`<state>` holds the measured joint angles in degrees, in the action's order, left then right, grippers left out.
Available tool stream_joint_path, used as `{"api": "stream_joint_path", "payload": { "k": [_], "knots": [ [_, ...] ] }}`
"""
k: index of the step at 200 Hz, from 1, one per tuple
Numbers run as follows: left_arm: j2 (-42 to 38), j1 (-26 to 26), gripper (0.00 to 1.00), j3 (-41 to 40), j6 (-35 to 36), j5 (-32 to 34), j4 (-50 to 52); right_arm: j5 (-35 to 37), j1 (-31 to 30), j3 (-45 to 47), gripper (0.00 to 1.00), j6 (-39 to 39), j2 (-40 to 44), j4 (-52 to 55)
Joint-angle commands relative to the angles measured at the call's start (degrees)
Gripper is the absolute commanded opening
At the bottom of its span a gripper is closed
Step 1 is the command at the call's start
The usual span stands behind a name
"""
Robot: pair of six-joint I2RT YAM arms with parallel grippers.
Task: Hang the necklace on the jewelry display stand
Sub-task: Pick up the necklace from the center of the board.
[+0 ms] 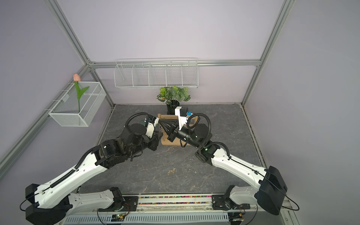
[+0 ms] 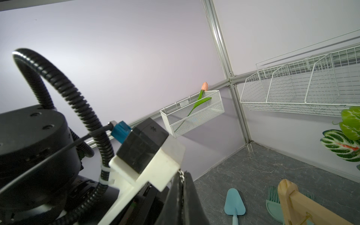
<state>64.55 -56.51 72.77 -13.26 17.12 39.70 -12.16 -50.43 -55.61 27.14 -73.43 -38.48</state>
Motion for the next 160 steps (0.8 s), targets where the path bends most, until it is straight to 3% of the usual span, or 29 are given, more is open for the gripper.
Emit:
{"api": "stream_joint_path", "payload": {
  "k": [1, 103, 160],
  "knots": [
    [0.56, 0.37, 0.31, 0.16, 0.18, 1.43, 1.23, -3.33, -0.02, -0.41, 0.07, 1.83, -0.22, -4.87],
    [-0.1, 0.61, 0.36, -1.45, -0.76, 2.19, -1.53, -4.68, 0.58, -0.81, 0.07, 6.99, -0.89, -8.52],
    [-0.46, 0.85, 0.3, -2.93, -0.8, 2.25, -3.56, -4.49, 1.28, -0.21, 0.07, 9.48, -0.31, -9.76]
  ]
}}
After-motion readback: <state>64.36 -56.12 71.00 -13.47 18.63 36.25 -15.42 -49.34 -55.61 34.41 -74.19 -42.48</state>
